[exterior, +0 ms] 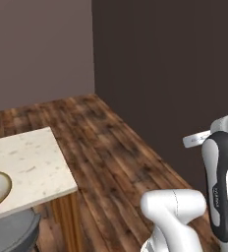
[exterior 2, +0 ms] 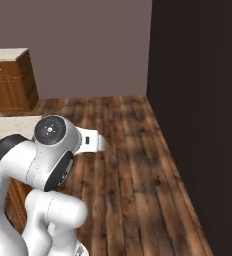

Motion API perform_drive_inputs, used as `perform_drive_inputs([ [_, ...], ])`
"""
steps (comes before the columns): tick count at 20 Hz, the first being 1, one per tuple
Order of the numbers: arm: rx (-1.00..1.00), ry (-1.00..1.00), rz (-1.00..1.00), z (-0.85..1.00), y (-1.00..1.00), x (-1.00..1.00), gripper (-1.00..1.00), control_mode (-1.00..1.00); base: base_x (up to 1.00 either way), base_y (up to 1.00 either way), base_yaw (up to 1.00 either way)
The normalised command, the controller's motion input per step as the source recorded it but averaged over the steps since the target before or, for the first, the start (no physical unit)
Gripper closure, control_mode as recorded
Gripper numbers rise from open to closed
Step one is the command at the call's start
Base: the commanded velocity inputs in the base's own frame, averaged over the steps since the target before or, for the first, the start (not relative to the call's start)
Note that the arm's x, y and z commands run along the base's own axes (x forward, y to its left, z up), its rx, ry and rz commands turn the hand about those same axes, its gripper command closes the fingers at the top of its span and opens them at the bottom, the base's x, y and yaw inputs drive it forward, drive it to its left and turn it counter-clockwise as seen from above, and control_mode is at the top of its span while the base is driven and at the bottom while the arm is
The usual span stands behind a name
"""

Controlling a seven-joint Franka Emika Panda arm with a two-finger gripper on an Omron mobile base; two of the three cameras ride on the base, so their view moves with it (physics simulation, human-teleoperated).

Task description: Pick up the bowls from the cabinet and place each bowl in front of a stool on the dining counter.

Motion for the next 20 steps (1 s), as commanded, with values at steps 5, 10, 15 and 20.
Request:
perform_drive_inputs([
  [5, 0.0, 0.0, 0.0, 0.0, 0.0, 0.0, -1.0, 1.0, 1.0, 0.21, 0.01],
  [10, 0.0, 0.0, 0.0, 0.0, 0.0, 0.0, -1.0, 1.0, 1.0, -0.04, 0.1],
  [15, 0.0, 0.0, 0.0, 0.0, 0.0, 0.0, -1.0, 1.0, 1.0, -0.03, 0.34],
  [20, 0.0, 0.0, 0.0, 0.0, 0.0, 0.0, -1.0, 1.0, 1.0, -0.14, 0.57],
])
